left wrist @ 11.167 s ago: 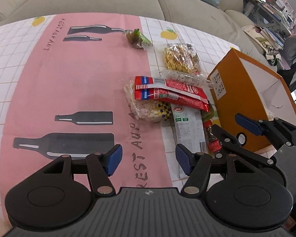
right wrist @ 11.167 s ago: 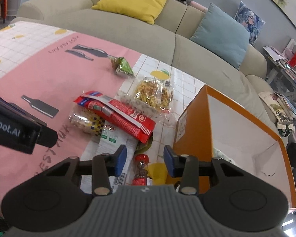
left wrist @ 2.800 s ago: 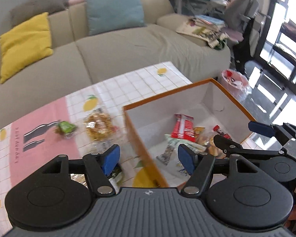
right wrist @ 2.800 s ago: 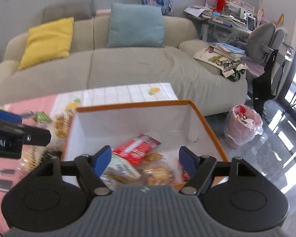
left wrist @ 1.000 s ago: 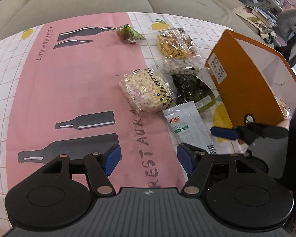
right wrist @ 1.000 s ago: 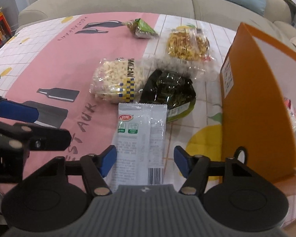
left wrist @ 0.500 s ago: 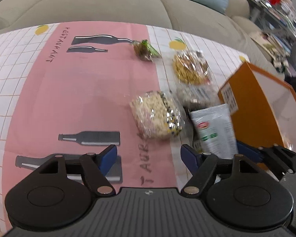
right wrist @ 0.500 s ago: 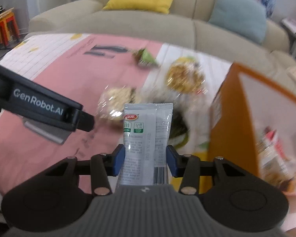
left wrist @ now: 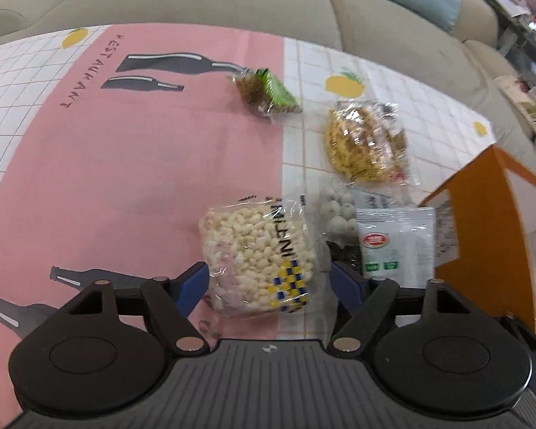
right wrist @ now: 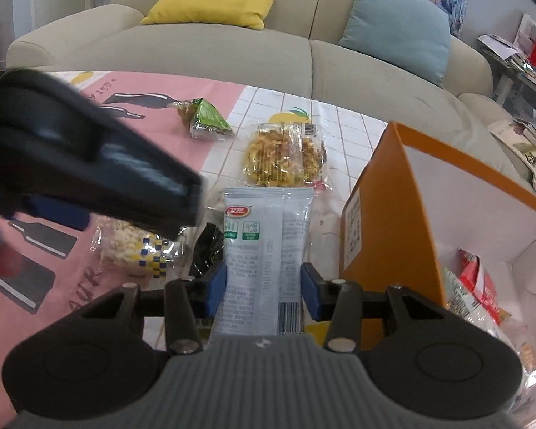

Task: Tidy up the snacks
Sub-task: 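Grasp the white drink pouch with the right tool while the left tool grasps the MiLiNi bag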

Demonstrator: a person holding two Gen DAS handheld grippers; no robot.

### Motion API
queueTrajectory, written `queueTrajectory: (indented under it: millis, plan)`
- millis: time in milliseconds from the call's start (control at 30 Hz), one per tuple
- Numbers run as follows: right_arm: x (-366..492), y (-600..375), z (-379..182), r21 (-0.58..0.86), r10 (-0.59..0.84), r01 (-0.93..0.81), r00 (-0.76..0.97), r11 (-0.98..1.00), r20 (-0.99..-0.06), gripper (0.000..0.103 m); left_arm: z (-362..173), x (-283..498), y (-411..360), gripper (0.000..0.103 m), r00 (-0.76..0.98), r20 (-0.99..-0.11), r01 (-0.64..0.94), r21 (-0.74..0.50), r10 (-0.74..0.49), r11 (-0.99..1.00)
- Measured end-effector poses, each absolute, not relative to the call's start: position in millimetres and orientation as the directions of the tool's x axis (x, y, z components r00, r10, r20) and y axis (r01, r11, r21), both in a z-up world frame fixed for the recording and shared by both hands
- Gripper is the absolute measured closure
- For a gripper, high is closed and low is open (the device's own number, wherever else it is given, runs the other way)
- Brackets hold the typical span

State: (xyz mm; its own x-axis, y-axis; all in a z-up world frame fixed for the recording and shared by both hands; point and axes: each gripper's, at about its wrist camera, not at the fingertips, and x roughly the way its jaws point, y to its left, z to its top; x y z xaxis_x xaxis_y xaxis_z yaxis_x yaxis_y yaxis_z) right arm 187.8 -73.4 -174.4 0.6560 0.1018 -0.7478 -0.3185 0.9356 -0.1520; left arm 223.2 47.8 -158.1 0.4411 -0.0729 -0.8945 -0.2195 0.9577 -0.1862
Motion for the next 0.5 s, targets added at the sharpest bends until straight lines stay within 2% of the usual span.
queueTrajectory:
  millis: [167, 400, 467, 500]
  plan:
    - [189, -75, -176, -0.126, 0.113, -0.309, 0.653, 0.943, -0.749, 0.059, -170, 235, 36, 0.001, 0.426, -0.904, -0.195, -0.126, -0.031, 0.973]
    - [187, -75, -177, -0.122, 0.119, -0.313, 0.65, 0.942, -0.75, 0.058, -179, 238, 46, 0.0, 0.427, -0.901, -0.193, -0.171, -0.074, 0.966]
    - [186, -75, -178, -0.115, 0.122, -0.313, 0.645, 0.943, -0.754, 0.058, -177, 234, 49, 0.013, 0.431, -0.899, -0.186, -0.174, -0.079, 0.967]
    - [186, -76, -178, -0.115, 0.122, -0.314, 0.643, 0.943, -0.756, 0.058, -176, 232, 50, 0.014, 0.427, -0.901, -0.186, -0.172, -0.078, 0.967]
